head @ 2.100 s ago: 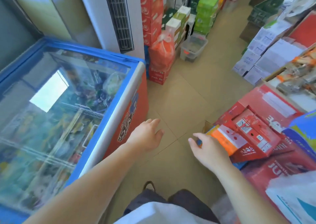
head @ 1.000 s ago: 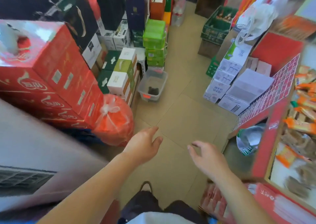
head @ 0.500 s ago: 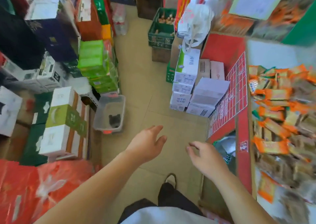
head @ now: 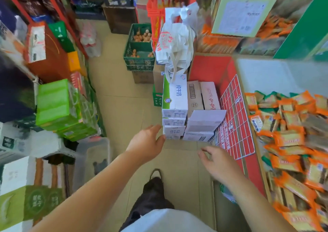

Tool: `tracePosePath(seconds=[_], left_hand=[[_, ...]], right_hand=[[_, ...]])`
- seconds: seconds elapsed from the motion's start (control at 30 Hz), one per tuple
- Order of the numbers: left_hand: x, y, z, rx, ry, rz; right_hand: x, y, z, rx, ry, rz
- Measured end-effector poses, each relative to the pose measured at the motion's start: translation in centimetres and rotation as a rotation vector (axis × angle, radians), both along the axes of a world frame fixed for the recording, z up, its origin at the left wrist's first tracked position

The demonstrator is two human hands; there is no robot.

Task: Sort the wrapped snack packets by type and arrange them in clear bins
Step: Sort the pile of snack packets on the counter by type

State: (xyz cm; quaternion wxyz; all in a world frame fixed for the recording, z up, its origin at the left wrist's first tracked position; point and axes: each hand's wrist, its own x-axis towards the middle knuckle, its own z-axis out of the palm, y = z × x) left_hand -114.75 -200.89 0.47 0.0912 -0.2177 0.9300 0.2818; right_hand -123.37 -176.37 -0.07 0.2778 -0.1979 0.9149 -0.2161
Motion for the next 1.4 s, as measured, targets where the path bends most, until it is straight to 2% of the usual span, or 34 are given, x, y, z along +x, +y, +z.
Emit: tracePosePath(seconds=[0.2,0.27,0.53,0.63,0.77,1.1,1.23,1.33,1.4], left_hand=[[-11.7,-1.2,1.4,0.04,0.014,-0.237],[-15.8,-0.5,1.4,0.064,0.033,-0.317],[-28.6,9.1,0.9,0.147,-0.047,-0.647],[-32.4,13.5,0.1,0.184,-0.096,-0.766],[-36.7,17.8,-1.2,0.186,-0.072,-0.862],[-44.6,27.2,-2.3,0.288,-0.299,-1.115],[-47.1,30.6,-1.7,0.289,-0.213,-1.254],[-49.1,32.6,-1.7,0.323,-0.163,-1.262],[-50.8,34.5,-1.7,0.266,-0.067,-1.276]], right_hand=[[-7.2,-1.4,1.0,-0.093,0.01,-0.19],[-9.6,-0.7,1.1,-0.119,0.017,-0.316],[-16.2,6.7,1.4,-0.067,0.118,-0.63],[-19.0,9.7,1.0,-0.09,0.13,-0.701],[-21.9,12.9,0.5,-0.112,0.136,-0.798],[-23.9,18.6,-0.4,-0.219,0.108,-1.275],[-23.6,19.8,-0.3,-0.247,0.131,-1.51],[-23.3,21.3,-0.1,-0.23,0.162,-1.639],[-23.1,22.3,0.0,-0.176,0.203,-1.702]])
